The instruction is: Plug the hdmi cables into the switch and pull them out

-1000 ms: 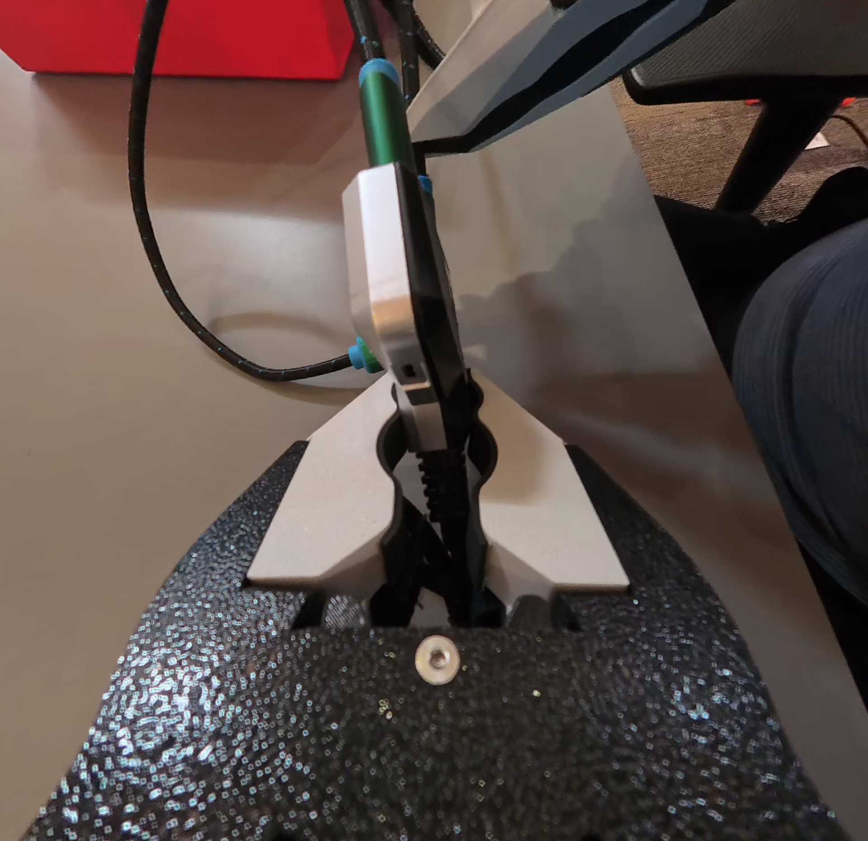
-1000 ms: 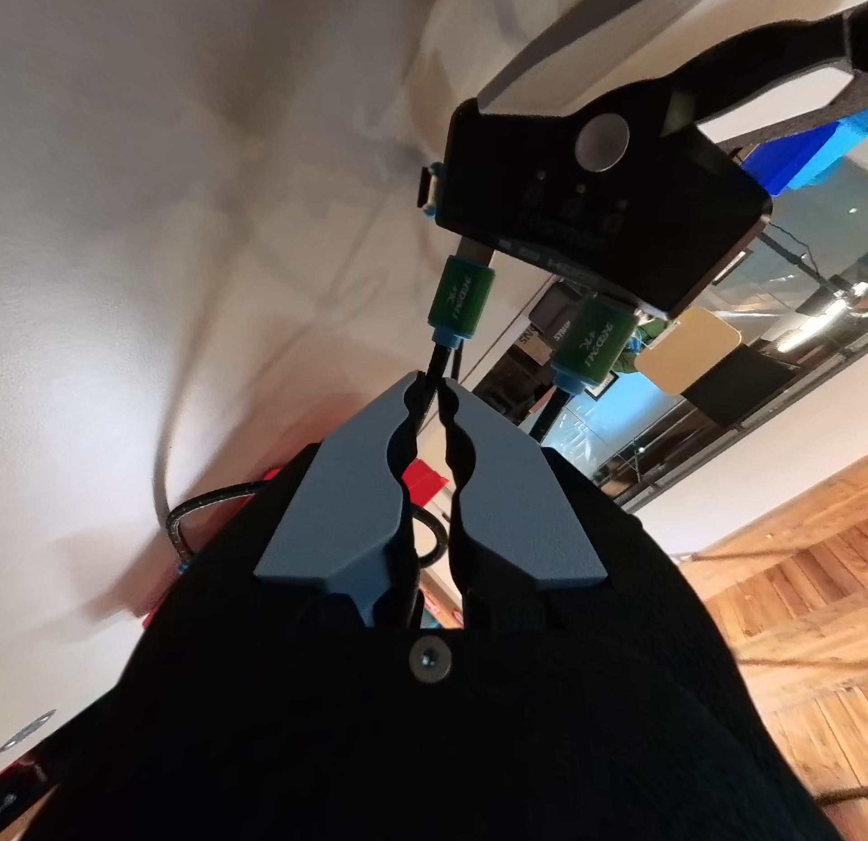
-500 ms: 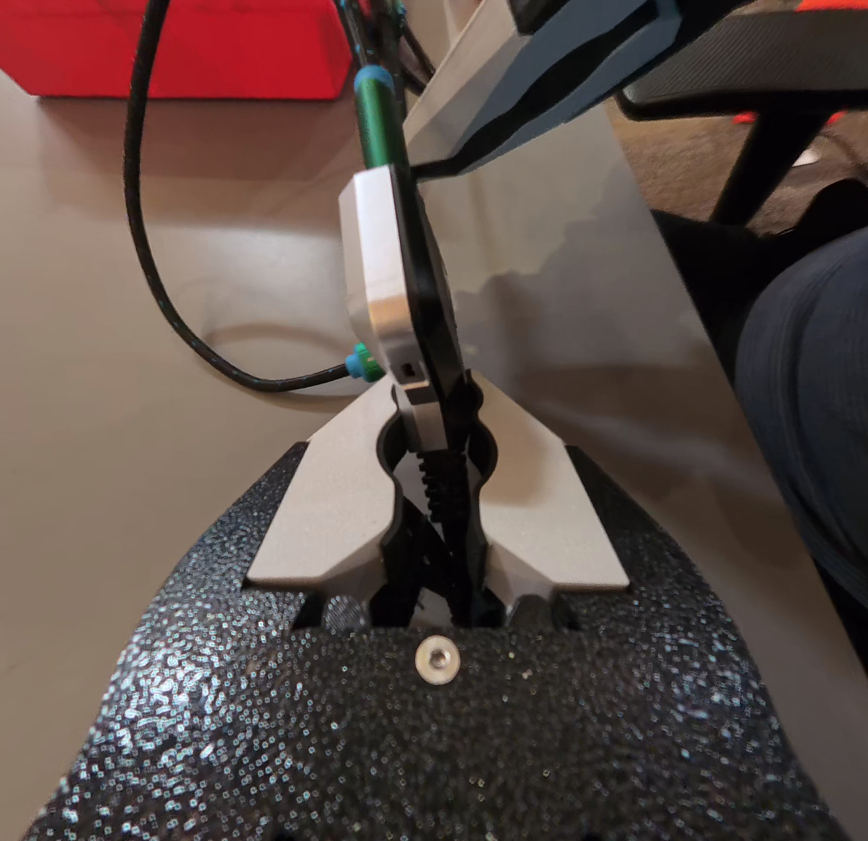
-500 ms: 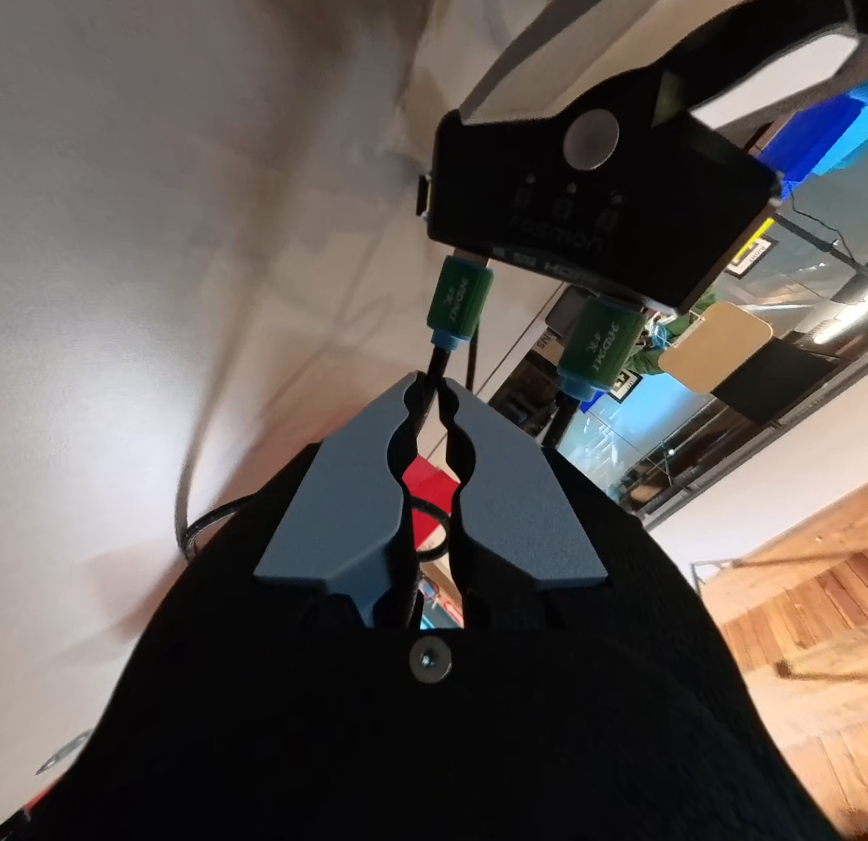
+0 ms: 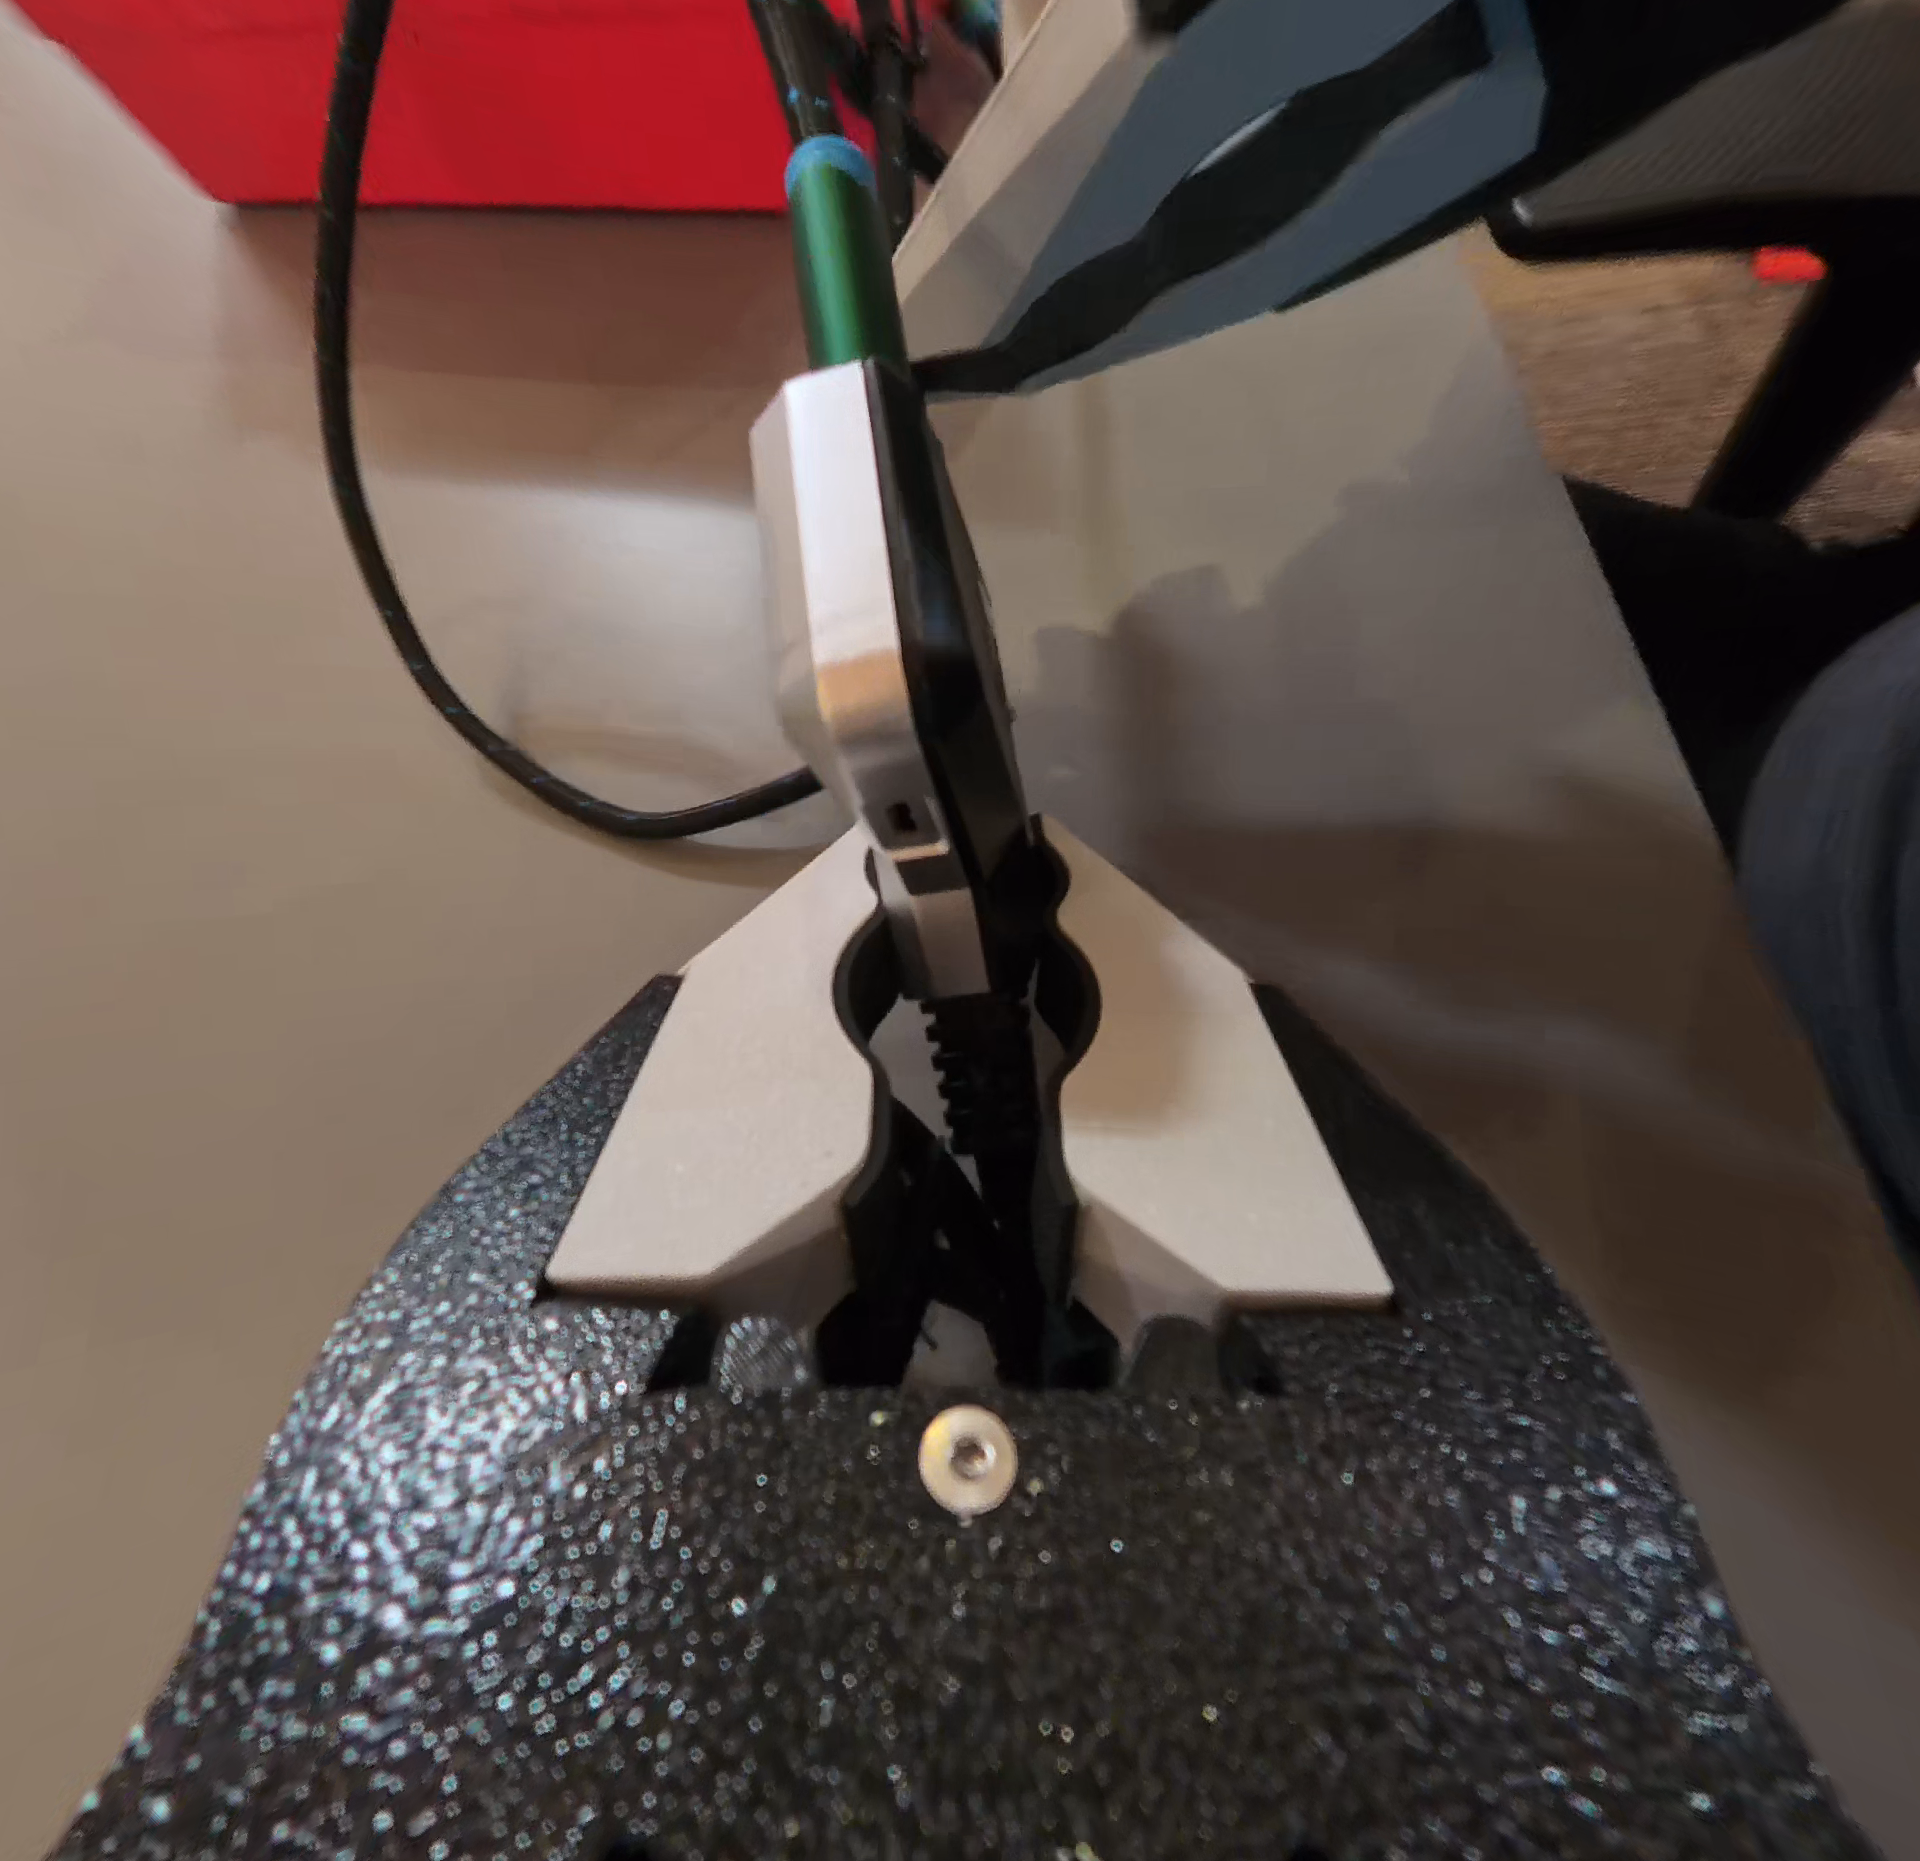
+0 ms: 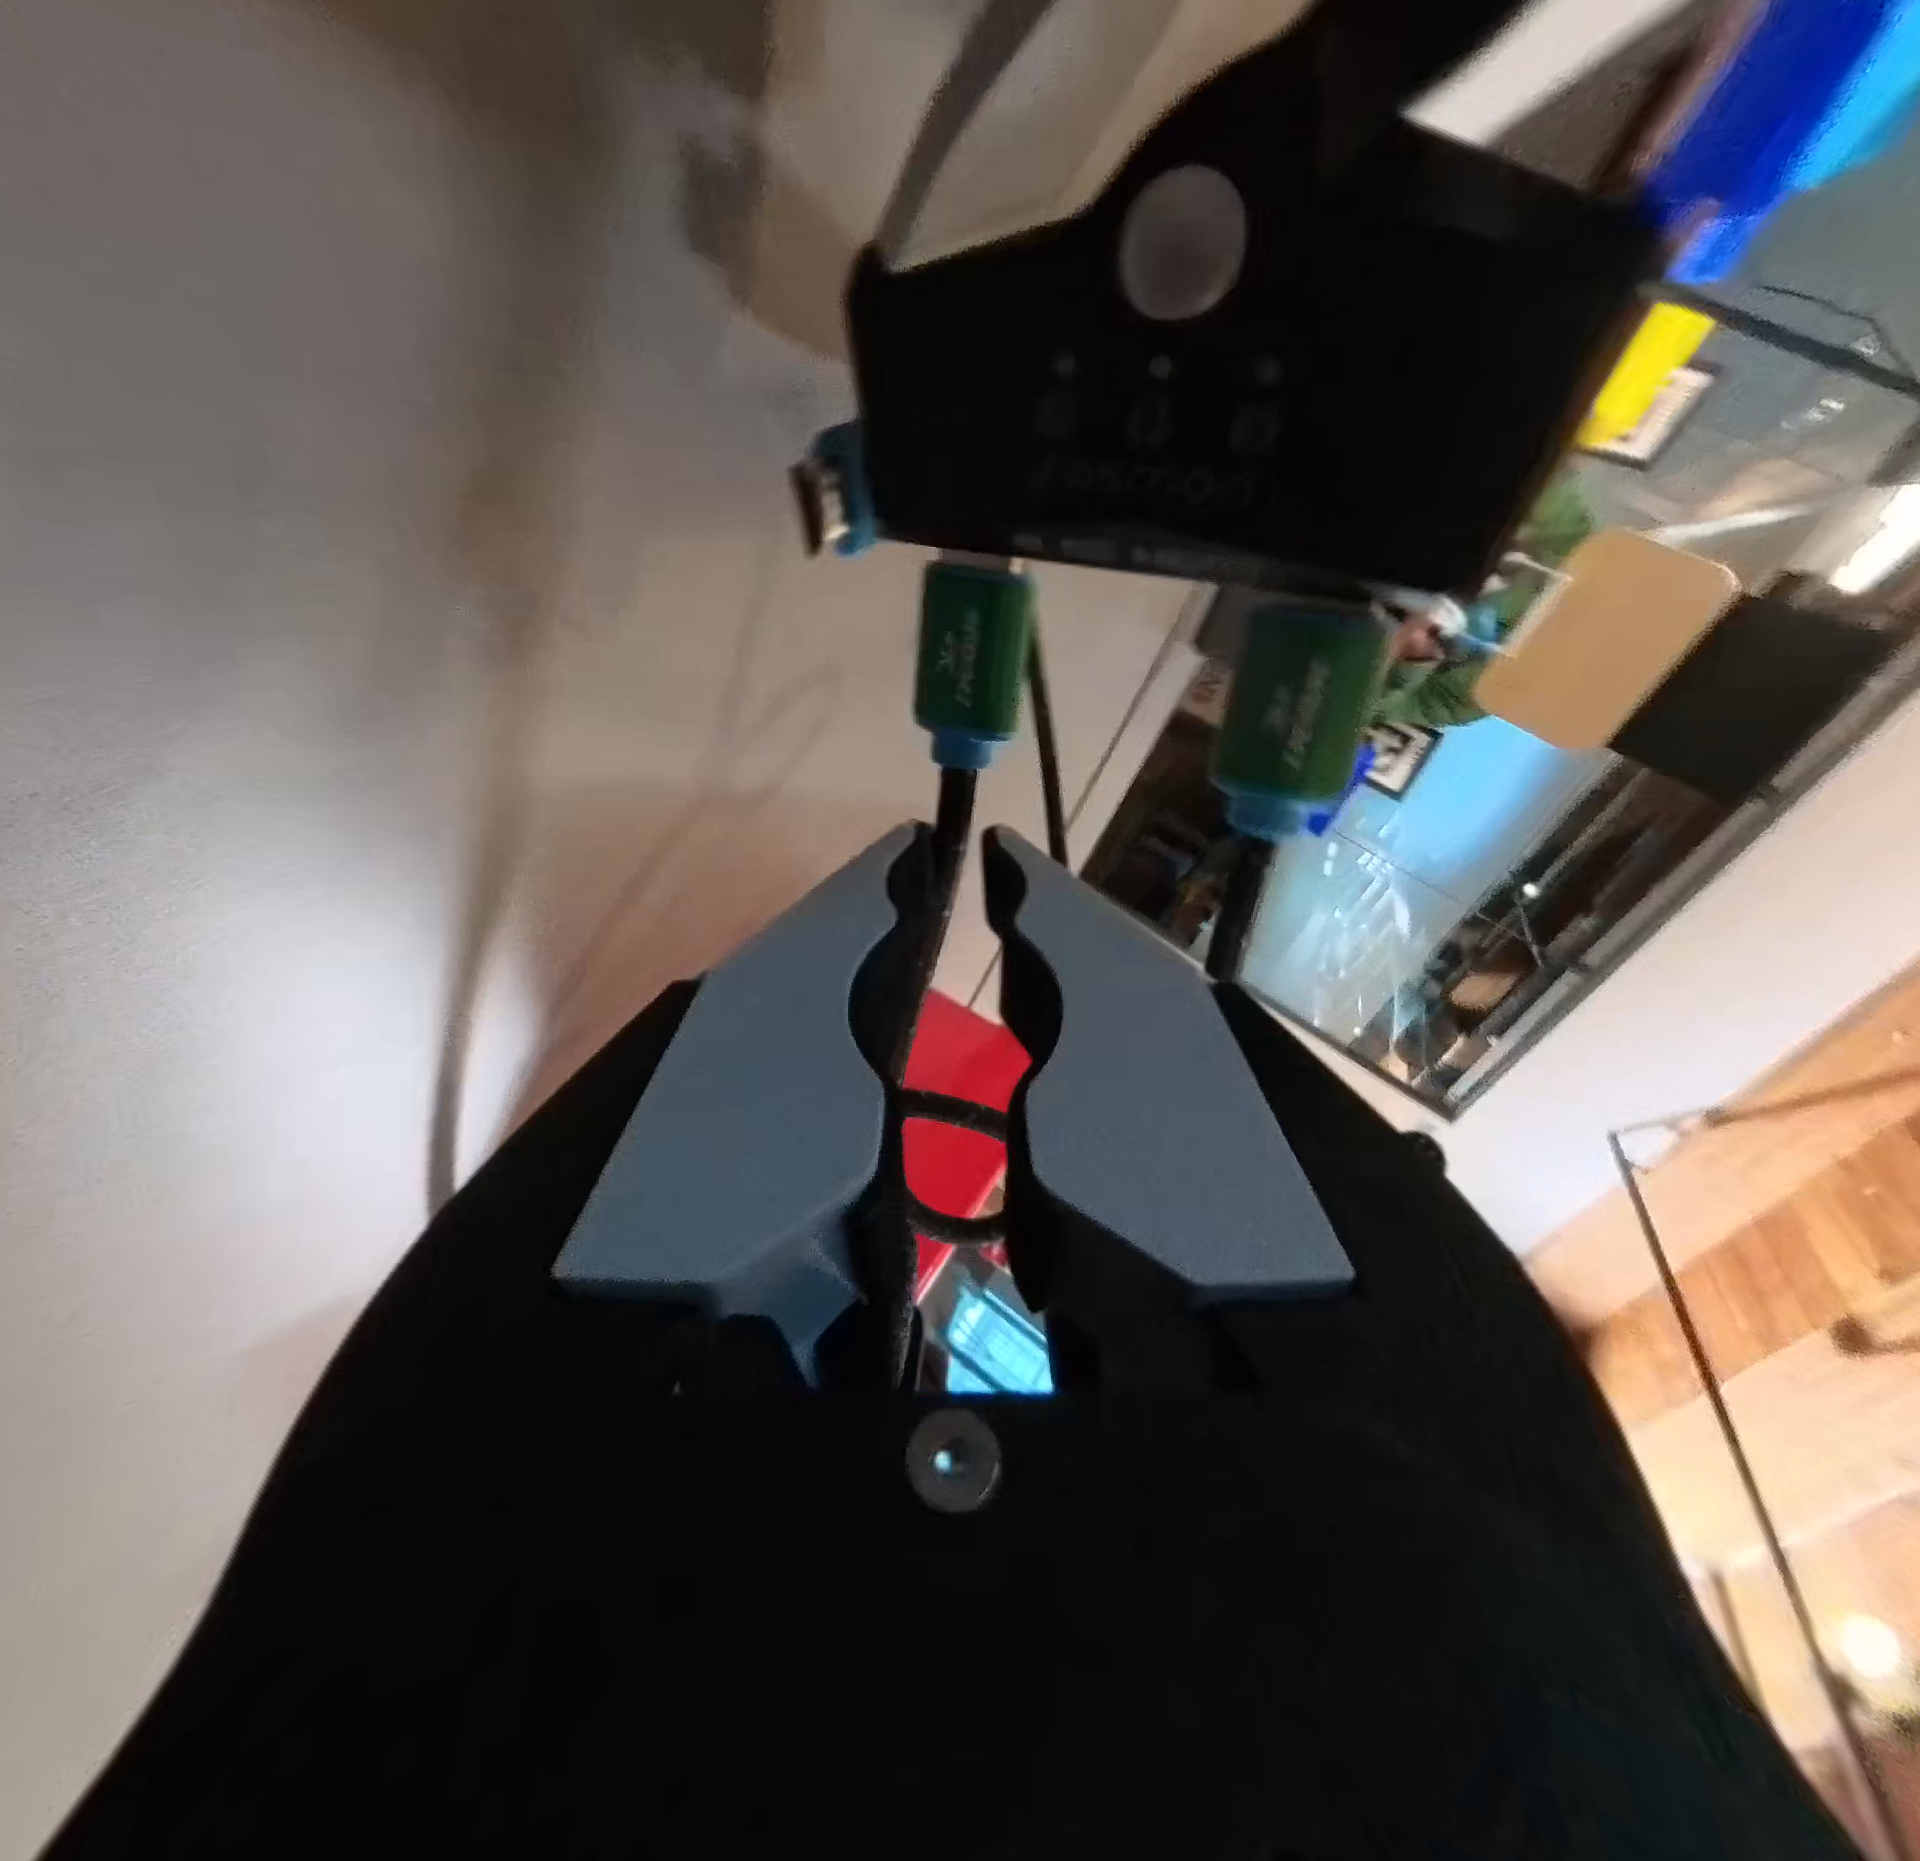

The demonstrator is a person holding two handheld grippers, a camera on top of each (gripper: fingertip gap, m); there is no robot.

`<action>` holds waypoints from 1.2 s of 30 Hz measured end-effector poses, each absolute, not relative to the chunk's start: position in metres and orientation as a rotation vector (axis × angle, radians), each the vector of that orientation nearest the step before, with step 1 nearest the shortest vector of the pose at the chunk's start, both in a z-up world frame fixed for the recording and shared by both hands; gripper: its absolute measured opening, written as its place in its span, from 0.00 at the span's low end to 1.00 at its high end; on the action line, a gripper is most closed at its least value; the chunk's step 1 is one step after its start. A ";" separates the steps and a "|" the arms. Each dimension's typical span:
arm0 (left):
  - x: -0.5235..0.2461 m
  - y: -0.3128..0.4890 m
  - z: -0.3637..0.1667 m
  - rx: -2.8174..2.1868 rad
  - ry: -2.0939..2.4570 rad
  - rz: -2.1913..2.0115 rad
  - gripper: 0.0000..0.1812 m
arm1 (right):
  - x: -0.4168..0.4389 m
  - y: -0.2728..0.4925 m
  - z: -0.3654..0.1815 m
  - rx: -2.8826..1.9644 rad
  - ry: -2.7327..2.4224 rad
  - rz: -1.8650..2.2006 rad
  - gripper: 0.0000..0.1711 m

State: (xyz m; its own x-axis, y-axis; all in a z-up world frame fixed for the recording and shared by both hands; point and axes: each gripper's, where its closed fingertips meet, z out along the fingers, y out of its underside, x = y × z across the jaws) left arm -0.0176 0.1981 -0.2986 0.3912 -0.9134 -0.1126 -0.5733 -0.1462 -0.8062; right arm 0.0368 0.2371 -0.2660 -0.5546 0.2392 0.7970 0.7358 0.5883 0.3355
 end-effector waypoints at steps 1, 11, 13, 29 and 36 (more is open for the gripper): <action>-0.021 0.202 -0.297 -1.842 1.259 -0.516 0.11 | 0.034 0.240 -0.257 -0.774 -2.034 -0.854 0.12; -0.042 0.224 -0.289 -1.726 1.282 -0.074 0.11 | 0.015 0.185 -0.189 -1.041 -1.792 0.062 0.32; -0.041 0.223 -0.285 -1.669 1.323 0.015 0.11 | -0.001 0.174 -0.196 -1.020 -1.863 0.091 0.32; -0.019 0.202 -0.232 -1.428 1.325 0.148 0.49 | -0.012 0.173 -0.226 -0.926 -2.096 -0.101 0.11; -0.032 0.174 -0.123 -1.248 0.885 -0.216 0.69 | 0.018 0.174 -0.183 -0.880 -1.877 -0.224 0.11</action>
